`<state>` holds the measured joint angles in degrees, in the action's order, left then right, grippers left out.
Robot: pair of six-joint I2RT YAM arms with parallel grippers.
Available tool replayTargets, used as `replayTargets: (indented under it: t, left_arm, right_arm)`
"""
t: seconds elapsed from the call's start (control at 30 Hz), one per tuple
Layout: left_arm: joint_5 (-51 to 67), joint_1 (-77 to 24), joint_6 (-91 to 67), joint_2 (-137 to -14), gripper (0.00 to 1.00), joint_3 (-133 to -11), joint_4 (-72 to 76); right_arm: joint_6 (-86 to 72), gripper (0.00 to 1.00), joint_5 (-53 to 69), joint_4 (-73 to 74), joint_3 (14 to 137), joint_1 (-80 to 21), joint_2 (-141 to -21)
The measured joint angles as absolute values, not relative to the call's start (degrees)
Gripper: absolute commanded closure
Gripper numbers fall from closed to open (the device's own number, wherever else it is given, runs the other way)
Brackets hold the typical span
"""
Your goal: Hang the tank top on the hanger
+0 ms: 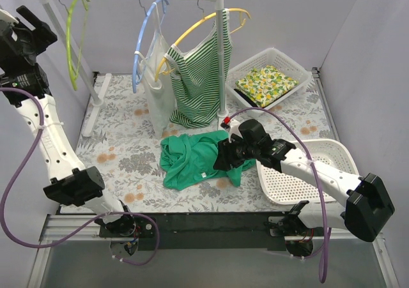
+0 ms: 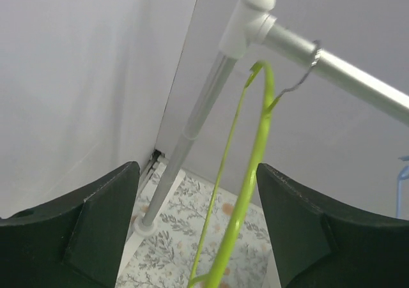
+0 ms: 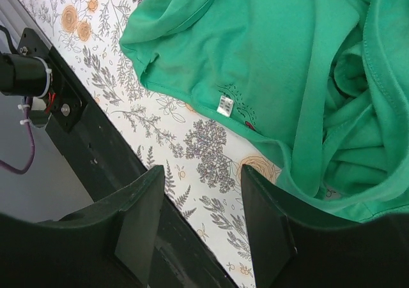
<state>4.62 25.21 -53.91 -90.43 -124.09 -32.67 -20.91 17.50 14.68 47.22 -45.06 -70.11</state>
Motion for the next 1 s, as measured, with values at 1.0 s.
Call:
replayTargets:
  t: [1.0]
  left_arm:
    - [23.6,25.6,-53.9,-93.8,0.53,-117.0,-31.0]
  right_arm:
    - [-20.7,0.41,18.6,14.4,47.1,-45.1,-72.4]
